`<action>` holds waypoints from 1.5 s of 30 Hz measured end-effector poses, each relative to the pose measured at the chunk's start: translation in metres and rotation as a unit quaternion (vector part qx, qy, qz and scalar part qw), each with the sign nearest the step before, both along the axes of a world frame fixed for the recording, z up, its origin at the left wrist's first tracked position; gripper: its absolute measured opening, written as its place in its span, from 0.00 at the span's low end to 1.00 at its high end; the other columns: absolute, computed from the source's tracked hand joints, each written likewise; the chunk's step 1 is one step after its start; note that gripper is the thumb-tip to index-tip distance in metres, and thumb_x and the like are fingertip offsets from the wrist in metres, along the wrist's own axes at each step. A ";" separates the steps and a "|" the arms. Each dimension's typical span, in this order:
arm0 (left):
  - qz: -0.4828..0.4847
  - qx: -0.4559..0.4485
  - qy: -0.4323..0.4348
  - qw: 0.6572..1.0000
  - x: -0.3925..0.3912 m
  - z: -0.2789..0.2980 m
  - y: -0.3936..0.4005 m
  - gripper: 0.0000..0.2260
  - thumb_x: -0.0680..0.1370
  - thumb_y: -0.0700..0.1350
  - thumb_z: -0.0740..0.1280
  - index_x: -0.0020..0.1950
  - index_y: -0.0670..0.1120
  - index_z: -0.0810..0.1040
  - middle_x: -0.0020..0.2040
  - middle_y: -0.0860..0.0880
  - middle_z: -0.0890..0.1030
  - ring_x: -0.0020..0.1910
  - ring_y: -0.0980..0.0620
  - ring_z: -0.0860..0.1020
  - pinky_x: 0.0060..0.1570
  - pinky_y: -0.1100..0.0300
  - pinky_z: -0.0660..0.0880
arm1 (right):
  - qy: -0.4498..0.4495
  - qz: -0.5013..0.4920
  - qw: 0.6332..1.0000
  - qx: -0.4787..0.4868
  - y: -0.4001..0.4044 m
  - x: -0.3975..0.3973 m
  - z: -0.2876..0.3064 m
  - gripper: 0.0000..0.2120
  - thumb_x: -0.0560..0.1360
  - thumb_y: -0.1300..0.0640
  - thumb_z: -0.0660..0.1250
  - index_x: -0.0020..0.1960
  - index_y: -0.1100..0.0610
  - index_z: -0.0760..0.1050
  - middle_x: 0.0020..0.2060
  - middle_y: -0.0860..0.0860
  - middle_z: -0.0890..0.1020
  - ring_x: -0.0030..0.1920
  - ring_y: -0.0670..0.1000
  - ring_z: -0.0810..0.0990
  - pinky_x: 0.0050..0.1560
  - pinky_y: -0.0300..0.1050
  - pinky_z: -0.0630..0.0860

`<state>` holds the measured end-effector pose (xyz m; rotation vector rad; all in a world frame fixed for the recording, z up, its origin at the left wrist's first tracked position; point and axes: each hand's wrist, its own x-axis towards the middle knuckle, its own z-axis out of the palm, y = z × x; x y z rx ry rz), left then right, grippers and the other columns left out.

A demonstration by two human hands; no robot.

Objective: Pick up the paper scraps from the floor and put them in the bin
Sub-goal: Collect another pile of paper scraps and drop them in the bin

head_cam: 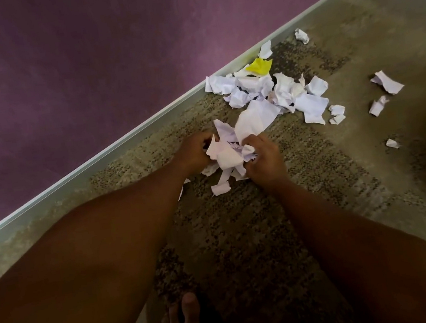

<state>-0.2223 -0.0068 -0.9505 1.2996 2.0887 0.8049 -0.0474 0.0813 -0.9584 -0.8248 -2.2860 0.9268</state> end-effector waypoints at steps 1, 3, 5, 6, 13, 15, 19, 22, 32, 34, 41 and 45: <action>0.005 -0.004 -0.004 1.000 0.002 0.002 0.000 0.04 0.73 0.35 0.71 0.46 0.42 0.80 0.40 0.51 0.78 0.40 0.56 0.74 0.37 0.65 0.67 | 0.004 -0.005 1.000 -0.001 0.001 0.000 0.000 0.12 0.65 0.65 0.63 0.47 0.64 0.79 0.43 0.60 0.79 0.39 0.52 0.75 0.38 0.37 0.65; 0.022 -0.012 -0.012 1.000 0.005 0.004 0.000 0.03 0.73 0.34 0.70 0.46 0.39 0.79 0.42 0.50 0.78 0.40 0.57 0.74 0.34 0.74 0.66 | 0.005 -0.016 1.000 -0.001 0.003 0.001 0.001 0.12 0.65 0.66 0.64 0.47 0.64 0.79 0.42 0.59 0.79 0.39 0.54 0.76 0.38 0.38 0.67; 0.036 -0.006 -0.017 0.999 0.006 0.007 0.002 0.06 0.73 0.33 0.69 0.49 0.36 0.80 0.44 0.48 0.80 0.43 0.54 0.75 0.33 0.77 0.65 | 0.013 -0.023 1.000 0.008 0.005 0.003 0.005 0.12 0.65 0.69 0.66 0.48 0.64 0.79 0.42 0.60 0.80 0.39 0.53 0.75 0.38 0.35 0.66; 0.041 -0.005 -0.018 0.999 0.007 0.010 0.003 0.06 0.73 0.32 0.69 0.50 0.35 0.81 0.43 0.48 0.80 0.42 0.55 0.75 0.33 0.78 0.65 | 0.020 -0.024 0.999 0.012 0.006 0.004 0.008 0.12 0.65 0.70 0.67 0.48 0.65 0.79 0.42 0.60 0.80 0.39 0.51 0.74 0.39 0.33 0.65; 0.067 0.036 -0.010 0.997 0.013 0.039 0.017 0.06 0.74 0.39 0.72 0.50 0.39 0.81 0.44 0.47 0.81 0.41 0.53 0.76 0.39 0.59 0.70 | 0.024 -0.030 0.999 0.024 0.023 0.004 0.034 0.14 0.63 0.68 0.72 0.48 0.60 0.79 0.41 0.56 0.79 0.39 0.51 0.76 0.37 0.32 0.69; 0.077 0.046 -0.015 0.996 0.014 0.051 0.023 0.06 0.74 0.39 0.71 0.49 0.38 0.80 0.44 0.47 0.80 0.40 0.55 0.75 0.37 0.60 0.69 | 0.017 -0.043 0.998 0.032 0.029 0.003 0.044 0.15 0.62 0.67 0.72 0.48 0.58 0.79 0.41 0.55 0.79 0.41 0.52 0.77 0.38 0.37 0.69; 0.108 0.063 -0.028 0.992 0.018 0.078 0.036 0.08 0.76 0.39 0.69 0.55 0.40 0.80 0.48 0.47 0.82 0.44 0.52 0.78 0.38 0.62 0.71 | 0.034 -0.062 0.997 0.032 0.041 -0.001 0.073 0.19 0.60 0.68 0.74 0.49 0.58 0.78 0.42 0.55 0.80 0.41 0.48 0.75 0.37 0.29 0.64; 0.120 0.072 -0.038 0.989 0.023 0.099 0.046 0.08 0.76 0.38 0.68 0.55 0.40 0.80 0.48 0.45 0.82 0.43 0.51 0.77 0.41 0.59 0.73 | 0.061 -0.066 0.996 0.026 0.049 -0.001 0.092 0.18 0.61 0.69 0.74 0.49 0.58 0.79 0.42 0.55 0.81 0.41 0.52 0.77 0.38 0.27 0.65; 0.108 0.088 -0.046 0.989 0.053 0.177 0.088 0.08 0.75 0.41 0.69 0.54 0.42 0.80 0.47 0.46 0.83 0.43 0.51 0.78 0.42 0.58 0.73 | 0.123 -0.124 0.984 0.019 0.074 0.029 0.169 0.11 0.65 0.64 0.74 0.46 0.60 0.79 0.38 0.54 0.79 0.37 0.52 0.75 0.36 0.31 0.68; 0.100 0.095 -0.047 0.989 0.060 0.195 0.096 0.09 0.75 0.39 0.68 0.55 0.41 0.80 0.46 0.46 0.82 0.41 0.51 0.77 0.38 0.59 0.72 | 0.123 -0.141 0.982 0.014 0.079 0.035 0.184 0.11 0.65 0.64 0.73 0.46 0.58 0.79 0.38 0.52 0.78 0.38 0.53 0.77 0.37 0.40 0.71; 0.062 0.115 -0.036 0.991 0.087 0.250 0.123 0.09 0.74 0.40 0.70 0.53 0.41 0.79 0.44 0.49 0.80 0.39 0.53 0.74 0.35 0.61 0.70 | 0.122 -0.174 0.976 0.037 0.099 0.064 0.230 0.11 0.65 0.61 0.74 0.45 0.55 0.77 0.40 0.54 0.79 0.38 0.53 0.77 0.37 0.44 0.73; 0.036 0.120 -0.042 0.991 0.108 0.277 0.137 0.11 0.76 0.39 0.70 0.58 0.43 0.79 0.47 0.48 0.80 0.42 0.51 0.76 0.35 0.61 0.71 | 0.127 -0.184 0.974 0.036 0.108 0.086 0.256 0.12 0.66 0.60 0.74 0.48 0.56 0.79 0.42 0.53 0.81 0.40 0.52 0.78 0.35 0.38 0.70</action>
